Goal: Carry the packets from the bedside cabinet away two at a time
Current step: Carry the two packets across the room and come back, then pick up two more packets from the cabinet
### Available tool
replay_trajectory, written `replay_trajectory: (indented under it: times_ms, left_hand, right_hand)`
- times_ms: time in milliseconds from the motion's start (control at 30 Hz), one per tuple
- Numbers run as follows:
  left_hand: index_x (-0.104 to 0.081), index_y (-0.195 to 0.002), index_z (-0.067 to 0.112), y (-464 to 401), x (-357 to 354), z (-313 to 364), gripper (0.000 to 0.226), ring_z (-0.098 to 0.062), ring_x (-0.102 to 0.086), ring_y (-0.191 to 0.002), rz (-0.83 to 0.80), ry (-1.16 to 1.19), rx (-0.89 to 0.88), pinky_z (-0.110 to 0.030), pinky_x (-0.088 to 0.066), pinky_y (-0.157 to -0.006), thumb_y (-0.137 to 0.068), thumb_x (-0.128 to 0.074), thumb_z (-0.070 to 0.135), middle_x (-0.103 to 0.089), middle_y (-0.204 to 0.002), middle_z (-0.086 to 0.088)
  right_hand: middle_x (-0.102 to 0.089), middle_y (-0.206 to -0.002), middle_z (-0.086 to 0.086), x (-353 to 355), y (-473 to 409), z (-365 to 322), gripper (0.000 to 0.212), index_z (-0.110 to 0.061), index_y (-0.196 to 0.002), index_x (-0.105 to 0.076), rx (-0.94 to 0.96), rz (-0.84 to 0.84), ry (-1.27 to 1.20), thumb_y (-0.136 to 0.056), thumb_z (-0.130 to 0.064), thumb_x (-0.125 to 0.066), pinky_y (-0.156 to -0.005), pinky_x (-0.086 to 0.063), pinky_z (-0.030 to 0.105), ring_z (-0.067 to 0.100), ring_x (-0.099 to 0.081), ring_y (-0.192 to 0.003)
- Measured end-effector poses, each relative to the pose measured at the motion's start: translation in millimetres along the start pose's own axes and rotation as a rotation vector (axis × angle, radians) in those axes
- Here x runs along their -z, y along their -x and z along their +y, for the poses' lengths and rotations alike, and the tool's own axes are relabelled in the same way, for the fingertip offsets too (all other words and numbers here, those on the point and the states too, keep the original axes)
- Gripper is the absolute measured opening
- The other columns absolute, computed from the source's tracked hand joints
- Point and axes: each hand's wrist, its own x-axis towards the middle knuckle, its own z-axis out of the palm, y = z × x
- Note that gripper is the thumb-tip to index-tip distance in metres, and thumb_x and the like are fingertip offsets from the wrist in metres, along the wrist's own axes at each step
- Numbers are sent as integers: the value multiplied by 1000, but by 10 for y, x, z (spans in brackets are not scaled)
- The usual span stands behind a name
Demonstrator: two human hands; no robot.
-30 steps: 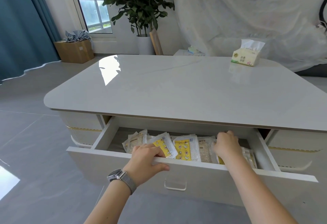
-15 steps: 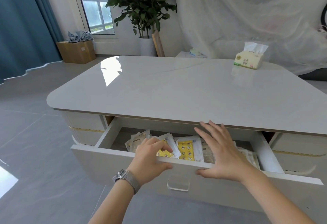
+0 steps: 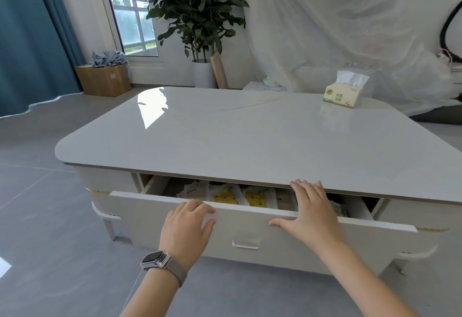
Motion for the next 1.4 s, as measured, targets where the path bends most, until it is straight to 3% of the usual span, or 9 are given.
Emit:
replay_trajectory:
  times_ms: [67, 167, 333, 633, 767, 867, 1000, 1233, 1400]
  left_hand:
    - [-69, -109, 29, 2, -1, 1, 19, -12, -59, -101, 12, 40, 18, -26, -49, -84, -95, -57, 27, -64, -111, 11]
    - [-69, -108, 27, 4, -14, 9, 25, -11, -60, -97, 1, 73, 54, -24, -50, -75, -97, -49, 18, -64, -108, 11]
    - [-67, -111, 26, -12, -4, -14, 31, -10, -57, -103, -34, 64, 75, -22, -47, -75, -95, -45, 11, -62, -110, 11]
    - [-61, -120, 25, -26, 34, 17, 32, -5, -56, -104, -44, 98, 123, -17, -46, -80, -94, -46, 13, -61, -114, 12]
    - [-62, -116, 28, -63, 113, 135, 27, -3, -54, -104, -53, 131, 105, -17, -46, -81, -93, -52, 17, -60, -110, 16]
    - [-56, -125, 34, -230, 244, 157, 34, -9, -51, -114, -226, 61, 101, -23, -44, -90, -93, -51, 23, -57, -122, 15]
    - [-32, -143, 47, -641, 717, 363, 54, -13, -35, -135, -542, -56, 89, -30, -37, -107, -94, -49, 34, -34, -151, 20]
    - [-25, -149, 43, -1751, 2249, 835, 59, -15, -32, -140, -569, -164, 30, -34, -34, -110, -94, -47, 41, -31, -155, 12]
    - [-24, -148, 41, -2283, 3588, 1049, 59, -16, -46, -128, -590, -150, 52, -35, -40, -101, -94, -48, 42, -43, -144, 9]
  right_hand:
    - [-51, -139, -1, -37, -68, -8, 104, -14, -139, -47, -24, 70, 23, -62, -81, -61, -118, -20, 32, 20, -41, -132]
    - [-62, -89, -3, -66, -210, -42, 73, -13, -95, -62, -43, 162, 103, -55, -73, -76, -77, -47, 28, 19, -54, -86]
    - [-48, -57, -2, -24, -356, -95, 55, -14, -60, -51, -44, 195, 178, -33, -28, -97, -43, -12, 18, 20, -49, -53]
    - [-40, -52, -2, -41, -497, -63, 62, -18, -59, -30, -68, 248, 160, -29, 13, -73, -47, 3, 16, 17, -27, -52]
    - [-37, -57, -5, 54, -489, -54, 57, -18, -63, -31, -12, 130, 161, -42, -6, -82, -45, -3, 17, 18, -35, -52]
    - [-57, -88, -2, 304, -532, -94, 28, -18, -83, -48, 15, -119, 192, -81, -43, -62, -55, -33, 28, 22, -55, -86]
    - [-58, -126, 0, 979, -770, -153, 46, -22, -130, -53, -59, -625, 94, -86, -36, -55, -110, -30, 41, 22, -51, -121]
    - [-49, -138, -1, 2644, -1376, -475, 53, -27, -142, -42, -90, -664, 32, -90, -25, -54, -97, -38, 32, 20, -45, -128]
    - [-54, -132, -1, 3845, -1845, -1124, 49, -26, -140, -44, -32, -714, 83, -92, -27, -52, -118, -13, 44, 20, -44, -130]
